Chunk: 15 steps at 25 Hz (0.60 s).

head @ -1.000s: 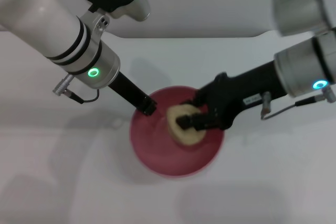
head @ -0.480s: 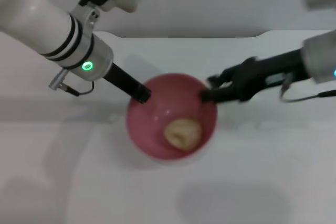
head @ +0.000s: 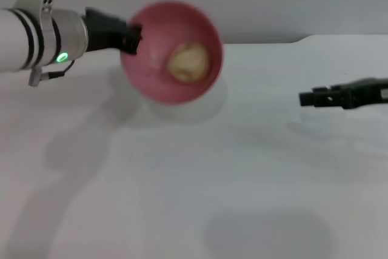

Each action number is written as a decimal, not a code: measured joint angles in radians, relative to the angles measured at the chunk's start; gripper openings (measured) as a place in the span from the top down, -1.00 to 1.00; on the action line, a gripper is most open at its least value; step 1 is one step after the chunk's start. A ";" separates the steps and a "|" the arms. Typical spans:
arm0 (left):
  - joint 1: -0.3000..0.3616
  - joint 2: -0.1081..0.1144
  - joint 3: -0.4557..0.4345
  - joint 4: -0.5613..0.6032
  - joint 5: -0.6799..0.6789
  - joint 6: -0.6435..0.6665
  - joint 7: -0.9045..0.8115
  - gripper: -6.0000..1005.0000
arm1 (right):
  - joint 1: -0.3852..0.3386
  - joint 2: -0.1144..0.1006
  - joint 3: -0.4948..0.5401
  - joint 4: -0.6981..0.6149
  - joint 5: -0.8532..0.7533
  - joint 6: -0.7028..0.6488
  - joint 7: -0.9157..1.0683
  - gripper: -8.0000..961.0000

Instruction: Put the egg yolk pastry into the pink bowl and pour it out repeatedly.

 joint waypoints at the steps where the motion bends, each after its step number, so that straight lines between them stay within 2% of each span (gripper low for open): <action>1: 0.049 0.001 0.054 0.038 0.002 -0.087 0.021 0.99 | -0.008 -0.002 0.011 0.012 -0.004 0.004 -0.001 -0.02; 3: 0.167 0.001 0.215 0.098 0.005 -0.341 0.147 0.99 | -0.044 -0.005 0.037 0.030 -0.010 0.023 -0.004 -0.03; 6: 0.184 0.000 0.246 0.101 0.005 -0.380 0.173 0.99 | -0.050 -0.005 0.050 0.030 -0.012 0.026 -0.004 -0.03; 11: 0.254 -0.003 0.468 0.045 0.080 -0.734 0.344 0.99 | -0.073 -0.003 0.105 0.051 -0.018 0.037 -0.005 -0.04; 15: 0.269 -0.009 0.615 -0.094 0.169 -1.077 0.514 0.99 | -0.087 -0.001 0.122 0.056 -0.019 0.037 -0.006 -0.05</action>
